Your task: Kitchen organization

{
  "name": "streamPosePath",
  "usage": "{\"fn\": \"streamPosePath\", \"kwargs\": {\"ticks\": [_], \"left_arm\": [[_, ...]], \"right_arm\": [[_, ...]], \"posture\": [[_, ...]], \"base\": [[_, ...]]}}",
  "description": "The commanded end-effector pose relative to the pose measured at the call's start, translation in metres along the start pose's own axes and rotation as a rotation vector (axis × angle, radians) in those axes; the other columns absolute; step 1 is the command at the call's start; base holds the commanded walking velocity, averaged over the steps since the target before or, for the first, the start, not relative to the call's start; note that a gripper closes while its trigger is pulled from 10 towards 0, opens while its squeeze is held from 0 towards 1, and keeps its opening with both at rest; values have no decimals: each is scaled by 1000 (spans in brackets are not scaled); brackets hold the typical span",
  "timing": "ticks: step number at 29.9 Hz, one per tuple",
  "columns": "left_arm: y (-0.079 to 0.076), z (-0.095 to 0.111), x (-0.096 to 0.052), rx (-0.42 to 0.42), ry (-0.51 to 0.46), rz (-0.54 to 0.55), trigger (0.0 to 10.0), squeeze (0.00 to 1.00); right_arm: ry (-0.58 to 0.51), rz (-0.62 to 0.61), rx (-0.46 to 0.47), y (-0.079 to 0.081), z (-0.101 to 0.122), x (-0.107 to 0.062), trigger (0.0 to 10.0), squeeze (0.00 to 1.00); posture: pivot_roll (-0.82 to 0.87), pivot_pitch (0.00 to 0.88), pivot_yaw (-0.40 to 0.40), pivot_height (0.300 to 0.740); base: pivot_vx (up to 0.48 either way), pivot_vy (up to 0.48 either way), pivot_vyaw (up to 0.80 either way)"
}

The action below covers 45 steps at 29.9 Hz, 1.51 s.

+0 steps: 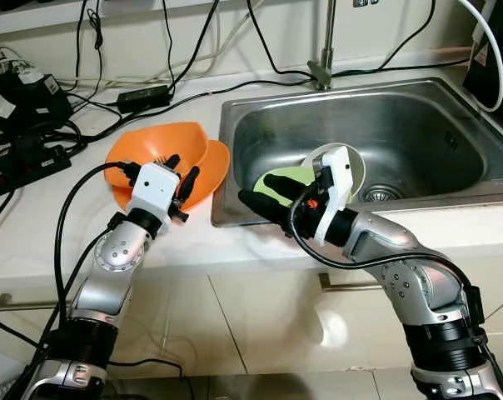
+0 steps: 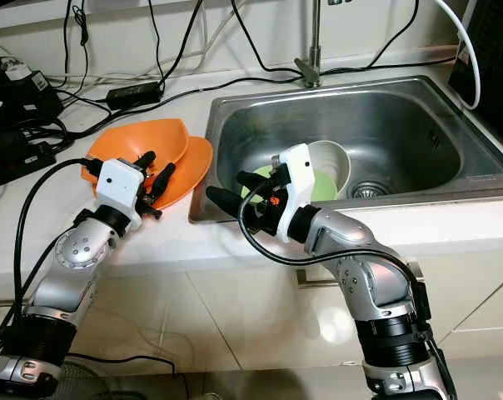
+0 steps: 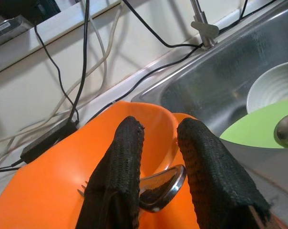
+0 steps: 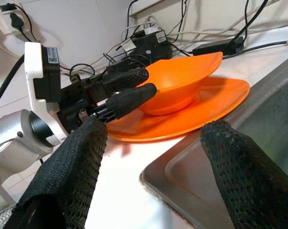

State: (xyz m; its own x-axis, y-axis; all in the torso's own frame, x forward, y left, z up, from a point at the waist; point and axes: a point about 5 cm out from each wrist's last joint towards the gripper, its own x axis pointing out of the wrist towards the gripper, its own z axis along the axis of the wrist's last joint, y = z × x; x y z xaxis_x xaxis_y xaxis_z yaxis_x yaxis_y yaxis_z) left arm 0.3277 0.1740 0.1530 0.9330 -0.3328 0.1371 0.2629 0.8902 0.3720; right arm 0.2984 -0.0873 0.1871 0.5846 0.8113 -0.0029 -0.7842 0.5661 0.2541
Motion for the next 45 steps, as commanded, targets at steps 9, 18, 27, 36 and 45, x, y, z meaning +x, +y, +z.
{"fn": "streamPosePath", "kwargs": {"ticks": [9,18,27,36,45], "left_arm": [[6,1,1,8,-8,8,0,0],[14,19,3,79,-99,41,0,0],[24,51,2,125,-231,89,0,0],[37,69,-5,92,-297,188,0,0],[36,95,11,-940,-406,102,0,0]], "right_arm": [[4,0,-5,2,0,2,10000,0],[0,-11,0,2,-2,3,10000,0],[-7,-26,11,-2,-1,5,10000,0],[-23,-42,27,-5,0,5,10000,0],[-87,-108,87,-17,8,10,10000,0]], "posture": [[-37,15,162,740],[-38,15,160,740],[-29,13,150,740],[-30,11,148,740],[-25,8,138,740]], "base": [[0,0,0],[0,0,0],[0,0,0],[0,0,0],[0,0,0]]}}
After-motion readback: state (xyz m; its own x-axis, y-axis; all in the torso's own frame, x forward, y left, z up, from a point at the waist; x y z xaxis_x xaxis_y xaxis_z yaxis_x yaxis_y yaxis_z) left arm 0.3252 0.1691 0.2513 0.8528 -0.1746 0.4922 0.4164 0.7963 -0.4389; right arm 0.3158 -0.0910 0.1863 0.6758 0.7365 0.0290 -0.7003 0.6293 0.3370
